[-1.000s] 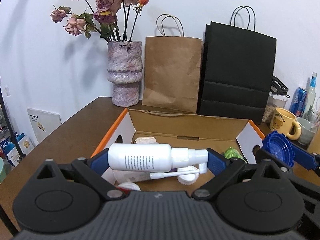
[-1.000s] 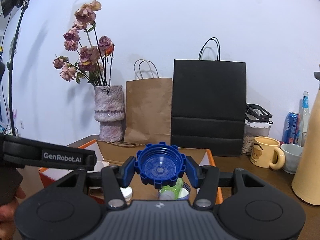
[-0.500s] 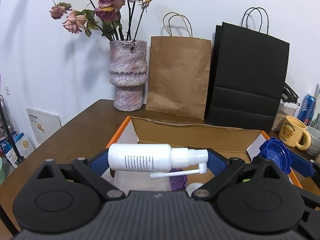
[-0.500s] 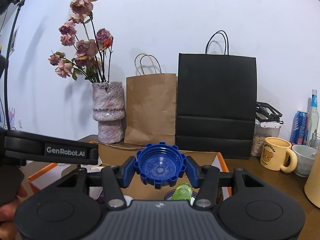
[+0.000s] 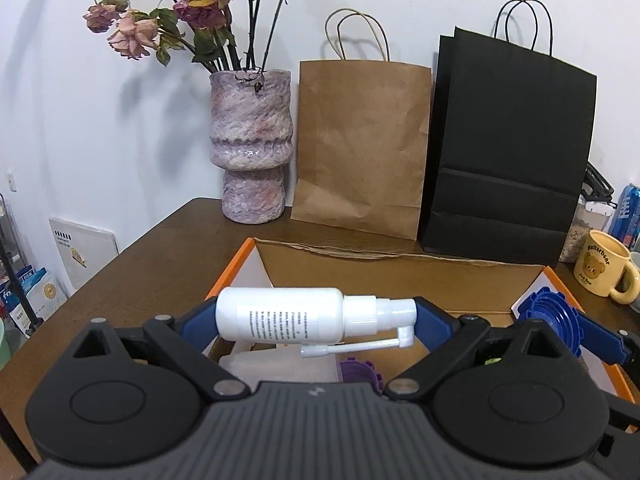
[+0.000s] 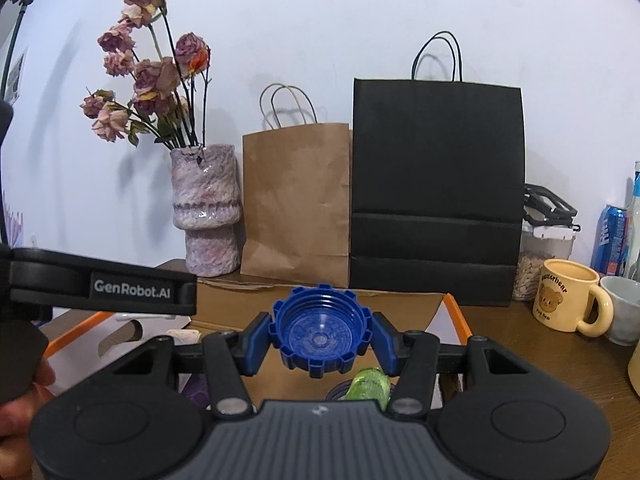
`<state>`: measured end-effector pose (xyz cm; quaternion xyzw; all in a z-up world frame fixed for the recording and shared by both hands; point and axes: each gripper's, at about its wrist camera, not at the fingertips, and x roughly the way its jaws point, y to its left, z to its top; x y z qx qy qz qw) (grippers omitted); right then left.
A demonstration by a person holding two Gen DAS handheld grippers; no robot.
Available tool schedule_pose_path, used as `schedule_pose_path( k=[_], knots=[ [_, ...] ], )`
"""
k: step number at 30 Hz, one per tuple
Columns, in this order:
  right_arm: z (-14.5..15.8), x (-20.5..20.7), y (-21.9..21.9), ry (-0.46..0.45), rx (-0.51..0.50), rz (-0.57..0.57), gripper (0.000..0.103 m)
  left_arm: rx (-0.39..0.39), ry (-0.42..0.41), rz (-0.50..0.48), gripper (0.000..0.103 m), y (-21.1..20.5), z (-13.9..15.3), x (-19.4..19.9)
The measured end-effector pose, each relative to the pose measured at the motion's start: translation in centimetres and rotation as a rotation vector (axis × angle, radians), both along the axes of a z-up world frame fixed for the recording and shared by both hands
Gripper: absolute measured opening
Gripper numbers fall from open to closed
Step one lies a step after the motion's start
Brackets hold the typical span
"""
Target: Organize rigid objects
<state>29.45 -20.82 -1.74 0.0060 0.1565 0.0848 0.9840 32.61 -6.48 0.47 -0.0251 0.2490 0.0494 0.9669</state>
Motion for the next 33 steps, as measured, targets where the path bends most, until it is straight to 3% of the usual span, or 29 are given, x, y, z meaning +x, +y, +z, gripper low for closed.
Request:
schedule_pose_path(
  k=[11, 12, 15, 33],
  knots=[
    [-0.3, 1.0, -0.7, 0.037, 0.003, -0.015, 0.053, 0.012, 0.017, -0.028, 0.101, -0.2, -0.4, 0.7],
    [-0.3, 1.0, -0.7, 0.043, 0.005, -0.017, 0.058, 0.011, 0.016, -0.028, 0.102, -0.1, -0.4, 0.7],
    [-0.3, 0.7, -0.9, 0.031, 0.008, -0.046, 0.103, 0.009, 0.004, -0.025, 0.103, 0.0, -0.1, 0.6],
    [-0.4, 0.7, -1.0, 0.027, -0.001, -0.052, 0.103, 0.009, 0.017, -0.02, 0.103, 0.1, -0.2, 0.6]
  ],
)
